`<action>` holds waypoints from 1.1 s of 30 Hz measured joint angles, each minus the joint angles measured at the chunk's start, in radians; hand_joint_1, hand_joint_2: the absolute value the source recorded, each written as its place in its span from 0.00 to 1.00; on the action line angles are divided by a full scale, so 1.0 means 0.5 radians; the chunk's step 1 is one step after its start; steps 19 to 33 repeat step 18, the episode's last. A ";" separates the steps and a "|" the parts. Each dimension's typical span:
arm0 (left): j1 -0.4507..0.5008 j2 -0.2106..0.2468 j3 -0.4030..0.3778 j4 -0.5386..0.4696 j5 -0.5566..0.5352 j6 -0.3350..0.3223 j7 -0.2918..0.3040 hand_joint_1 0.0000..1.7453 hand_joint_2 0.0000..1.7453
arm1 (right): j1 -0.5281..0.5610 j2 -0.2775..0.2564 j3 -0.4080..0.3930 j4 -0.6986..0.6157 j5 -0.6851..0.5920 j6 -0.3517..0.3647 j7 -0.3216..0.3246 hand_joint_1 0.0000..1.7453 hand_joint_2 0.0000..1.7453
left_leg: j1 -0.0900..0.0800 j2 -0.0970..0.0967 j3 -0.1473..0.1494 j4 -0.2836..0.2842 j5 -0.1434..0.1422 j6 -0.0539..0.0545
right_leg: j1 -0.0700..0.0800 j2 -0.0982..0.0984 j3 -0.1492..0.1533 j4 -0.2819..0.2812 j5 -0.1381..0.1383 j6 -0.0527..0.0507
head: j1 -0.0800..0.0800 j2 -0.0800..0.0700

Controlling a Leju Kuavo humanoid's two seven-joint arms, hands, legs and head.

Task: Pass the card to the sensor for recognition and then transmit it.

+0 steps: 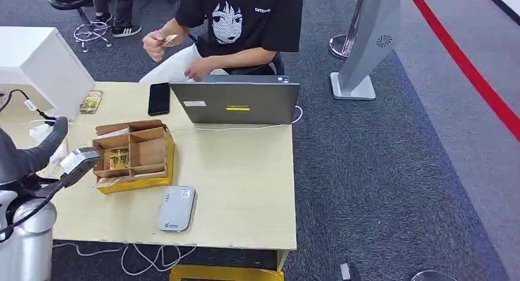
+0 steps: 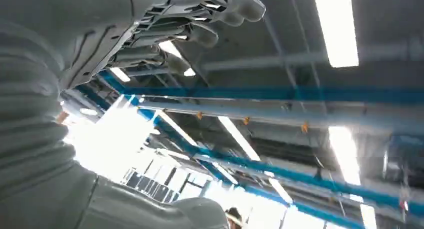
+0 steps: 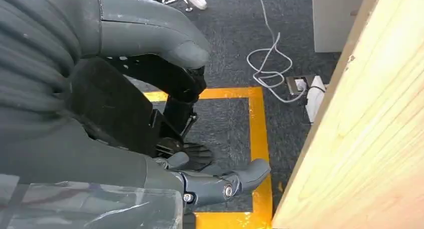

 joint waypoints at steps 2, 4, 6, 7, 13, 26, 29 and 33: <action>0.041 -0.034 0.072 -0.073 0.056 0.005 -0.052 0.00 1.00 | 0.001 0.000 0.000 0.000 -0.001 0.000 -0.001 0.00 1.00 | 0.000 -0.001 0.000 0.000 0.000 0.000 | 0.000 -0.001 0.001 0.000 0.000 0.000 | -0.002 0.001; 0.089 -0.078 0.141 -0.152 0.243 0.002 -0.164 0.00 1.00 | 0.002 0.000 0.000 0.000 -0.008 -0.001 -0.004 0.00 1.00 | 0.001 0.000 0.000 -0.001 0.000 0.000 | 0.001 0.000 0.001 0.001 0.000 0.000 | -0.001 0.001; 0.156 -0.140 0.233 -0.257 0.502 -0.013 -0.259 0.00 1.00 | 0.011 0.000 0.000 0.000 -0.015 -0.001 -0.008 0.00 1.00 | 0.001 0.001 0.001 -0.001 0.000 0.000 | 0.001 0.001 0.001 0.001 0.000 0.000 | -0.001 0.001; 0.187 -0.159 0.272 -0.307 0.598 -0.023 -0.274 0.00 1.00 | 0.017 0.000 0.000 0.000 -0.016 -0.001 -0.008 0.00 1.00 | 0.001 0.001 0.001 -0.001 0.000 0.000 | 0.001 0.001 0.000 0.001 0.000 0.000 | -0.001 0.001; 0.331 -0.249 0.435 -0.487 0.979 -0.099 -0.292 0.00 1.00 | 0.026 0.000 -0.002 0.000 -0.034 -0.005 -0.019 0.00 1.00 | 0.000 -0.001 0.000 -0.001 0.000 0.000 | 0.001 -0.002 0.003 0.000 0.000 0.000 | 0.000 0.001; 0.350 -0.409 0.898 -0.404 1.685 -1.035 -0.152 0.00 1.00 | 0.061 0.000 -0.026 0.000 -0.076 -0.018 -0.066 0.00 1.00 | 0.001 -0.003 0.000 -0.001 0.000 0.001 | 0.001 -0.005 -0.001 -0.001 -0.002 0.001 | 0.002 0.000; 0.350 -0.409 0.898 -0.404 1.685 -1.035 -0.152 0.00 1.00 | 0.061 0.000 -0.026 0.000 -0.076 -0.018 -0.066 0.00 1.00 | 0.001 -0.003 0.000 -0.001 0.000 0.001 | 0.001 -0.005 -0.001 -0.001 -0.002 0.001 | 0.002 0.000; 0.350 -0.409 0.898 -0.404 1.685 -1.035 -0.152 0.00 1.00 | 0.061 0.000 -0.026 0.000 -0.076 -0.018 -0.066 0.00 1.00 | 0.001 -0.003 0.000 -0.001 0.000 0.001 | 0.001 -0.005 -0.001 -0.001 -0.002 0.001 | 0.002 0.000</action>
